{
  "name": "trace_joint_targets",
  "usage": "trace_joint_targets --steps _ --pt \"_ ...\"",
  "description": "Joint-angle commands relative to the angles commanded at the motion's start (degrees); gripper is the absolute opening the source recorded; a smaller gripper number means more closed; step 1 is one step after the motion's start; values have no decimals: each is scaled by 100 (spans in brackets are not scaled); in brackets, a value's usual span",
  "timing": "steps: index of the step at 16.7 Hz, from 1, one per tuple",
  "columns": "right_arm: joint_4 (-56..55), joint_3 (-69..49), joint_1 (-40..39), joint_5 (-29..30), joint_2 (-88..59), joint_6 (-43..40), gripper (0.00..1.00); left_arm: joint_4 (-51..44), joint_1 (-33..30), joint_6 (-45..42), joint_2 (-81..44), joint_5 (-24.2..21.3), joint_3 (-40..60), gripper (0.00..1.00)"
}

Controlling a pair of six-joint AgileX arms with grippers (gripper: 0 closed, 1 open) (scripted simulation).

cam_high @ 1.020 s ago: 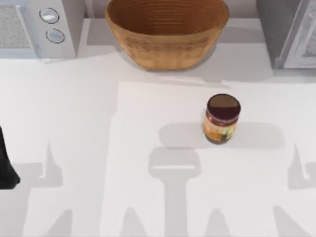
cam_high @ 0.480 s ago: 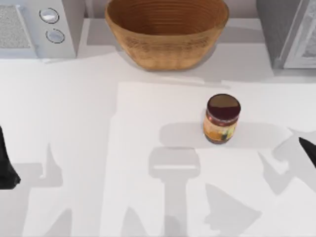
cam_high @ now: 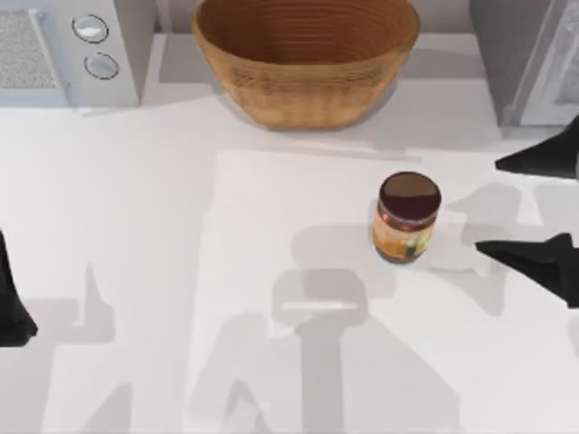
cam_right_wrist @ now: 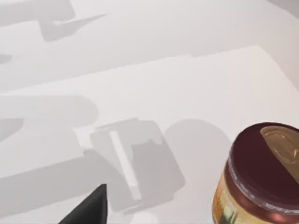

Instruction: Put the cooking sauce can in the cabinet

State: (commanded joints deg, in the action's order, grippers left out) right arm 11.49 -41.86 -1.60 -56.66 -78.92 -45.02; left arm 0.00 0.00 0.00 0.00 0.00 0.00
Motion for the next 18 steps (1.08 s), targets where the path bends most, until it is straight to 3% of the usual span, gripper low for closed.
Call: trace_joint_targets --steps 5,9,13,18 --pt "242 -1391 91 -1457 -2681 -1671 100 0 0 0 0 0 0 100" --pt "358 -2269 144 -2253 -4401 -2730 100 0 0 0 0 0 0 100" --pt "411 -2786 180 -2669 -5395 -3348 100 0 0 0 0 0 0 100" --pt "417 -2863 187 -2727 -5537 -3440 100 0 0 0 0 0 0 100"
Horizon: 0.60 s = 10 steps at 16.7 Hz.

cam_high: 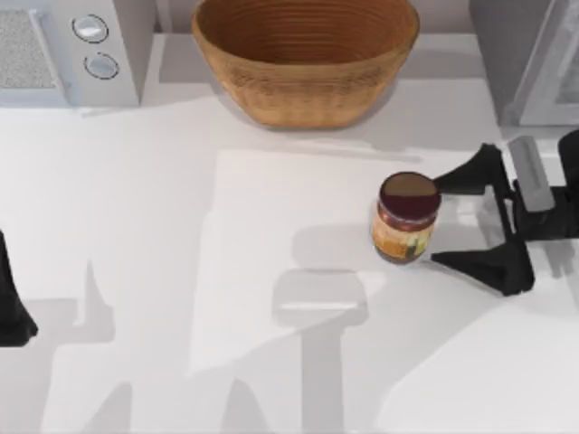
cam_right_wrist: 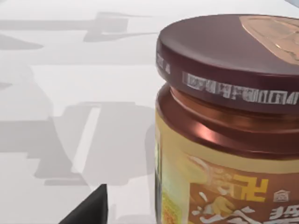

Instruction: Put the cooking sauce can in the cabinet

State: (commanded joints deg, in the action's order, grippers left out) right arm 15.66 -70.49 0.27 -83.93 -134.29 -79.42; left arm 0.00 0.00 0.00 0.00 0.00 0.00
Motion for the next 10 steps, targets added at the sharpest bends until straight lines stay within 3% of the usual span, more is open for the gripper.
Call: trace_joint_targets --steps 5,10 --pt "-195 31 -30 7 -7 162 100 0 0 0 0 0 0 100" --pt "-1668 212 -123 40 -161 1308 100 0 0 0 0 0 0 100"
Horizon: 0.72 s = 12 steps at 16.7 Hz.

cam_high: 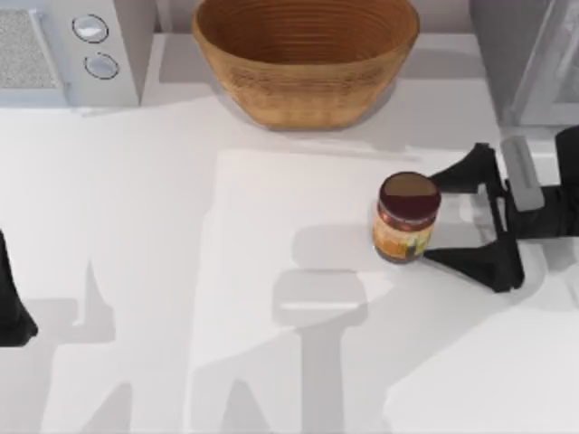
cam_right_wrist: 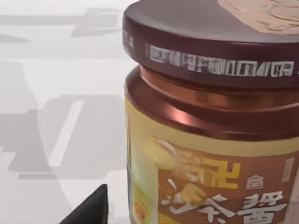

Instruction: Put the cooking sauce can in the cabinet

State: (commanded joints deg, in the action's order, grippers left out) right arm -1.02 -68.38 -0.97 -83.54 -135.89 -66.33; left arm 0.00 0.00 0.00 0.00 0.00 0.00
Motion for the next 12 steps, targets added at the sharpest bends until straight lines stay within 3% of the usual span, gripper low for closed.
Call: trace_joint_targets --steps 8,12 --pt "-3606 640 -449 288 -175 2796 100 0 0 0 0 0 0 100" --pt "-4680 862 -702 498 -117 3734 100 0 0 0 0 0 0 100"
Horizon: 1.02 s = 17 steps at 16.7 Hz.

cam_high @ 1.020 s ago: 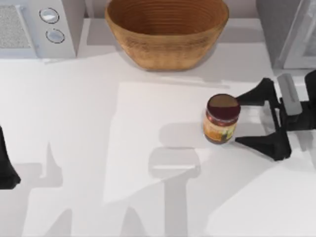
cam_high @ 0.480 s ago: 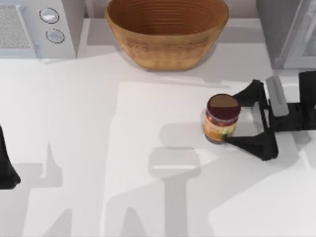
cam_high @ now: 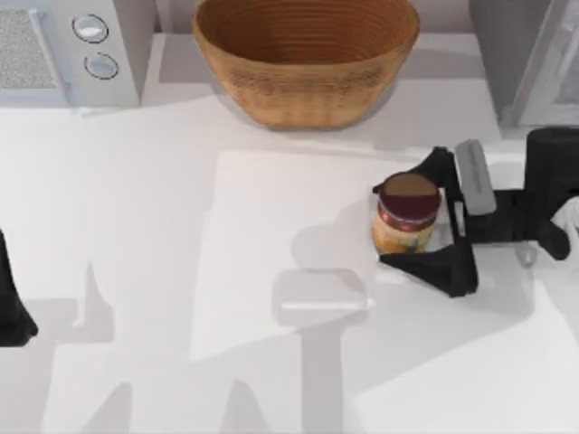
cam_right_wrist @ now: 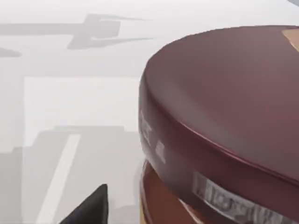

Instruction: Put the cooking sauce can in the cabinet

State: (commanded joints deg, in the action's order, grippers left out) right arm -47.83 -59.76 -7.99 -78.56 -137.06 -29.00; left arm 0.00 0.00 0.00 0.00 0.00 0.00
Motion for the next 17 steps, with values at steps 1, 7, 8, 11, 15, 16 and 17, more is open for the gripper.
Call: trace_joint_targets --steps 1,7,8,11,15,16,17 --pt "-117 25 -34 30 17 113 100 0 0 0 0 0 0 100" --pt "-178 37 -54 47 27 173 92 0 0 0 0 0 0 100" --pt "-178 37 -54 47 27 173 85 0 0 0 0 0 0 100" --pt "-178 37 -54 47 27 173 62 0 0 0 0 0 0 100" --pt "-178 37 -54 47 27 173 32 0 0 0 0 0 0 100" --pt "-178 37 -54 47 27 173 25 0 0 0 0 0 0 100" --pt "-178 37 -54 47 27 173 17 0 0 0 0 0 0 100"
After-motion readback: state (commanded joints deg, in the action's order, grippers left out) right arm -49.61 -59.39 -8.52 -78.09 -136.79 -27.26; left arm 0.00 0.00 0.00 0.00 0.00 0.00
